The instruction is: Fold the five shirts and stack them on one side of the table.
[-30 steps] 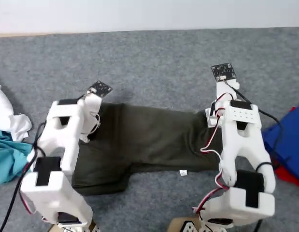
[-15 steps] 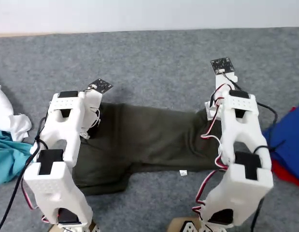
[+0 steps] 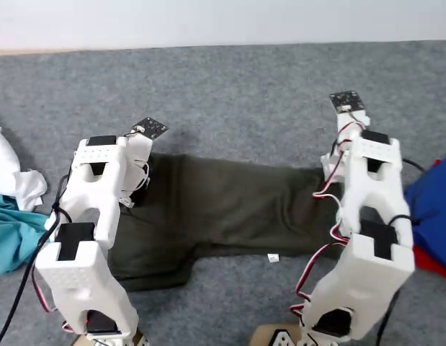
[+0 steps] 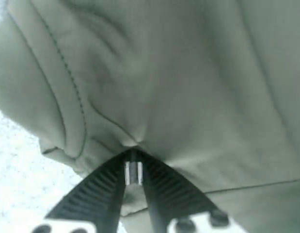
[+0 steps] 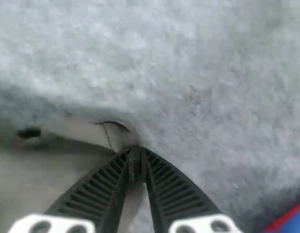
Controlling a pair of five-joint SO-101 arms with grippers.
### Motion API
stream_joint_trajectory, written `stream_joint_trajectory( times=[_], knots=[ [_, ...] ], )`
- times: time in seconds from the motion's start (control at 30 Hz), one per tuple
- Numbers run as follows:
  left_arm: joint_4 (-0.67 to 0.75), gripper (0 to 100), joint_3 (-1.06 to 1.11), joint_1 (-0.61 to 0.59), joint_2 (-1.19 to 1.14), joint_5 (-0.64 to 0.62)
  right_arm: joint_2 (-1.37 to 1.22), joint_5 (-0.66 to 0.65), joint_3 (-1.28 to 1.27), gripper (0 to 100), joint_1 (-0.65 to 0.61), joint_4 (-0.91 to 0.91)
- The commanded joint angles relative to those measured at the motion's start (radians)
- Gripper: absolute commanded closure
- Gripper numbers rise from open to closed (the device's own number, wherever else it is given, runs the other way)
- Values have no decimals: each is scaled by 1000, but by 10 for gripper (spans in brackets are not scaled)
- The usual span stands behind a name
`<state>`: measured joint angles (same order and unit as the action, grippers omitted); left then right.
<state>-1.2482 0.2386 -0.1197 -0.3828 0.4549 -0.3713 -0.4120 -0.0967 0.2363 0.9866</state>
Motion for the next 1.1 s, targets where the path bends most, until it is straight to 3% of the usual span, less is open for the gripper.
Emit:
stream_joint_trajectory(
  times=[0.0, 0.37, 0.6, 0.7, 1.07],
  knots=[
    [0, 998, -19, 0, -14, -2, 18, -28, 69, 988, 51, 42],
    [0, 998, -19, 2, -15, -2, 19, -21, 144, 982, 76, 122],
    [0, 998, -19, 2, -14, -2, 104, 81, 144, 805, 76, 125],
    [0, 998, -21, -8, -6, -15, 176, 80, 143, 794, 76, 151],
    [8, 998, 90, 28, 377, -114, 394, 78, 140, 794, 77, 381]
  ],
)
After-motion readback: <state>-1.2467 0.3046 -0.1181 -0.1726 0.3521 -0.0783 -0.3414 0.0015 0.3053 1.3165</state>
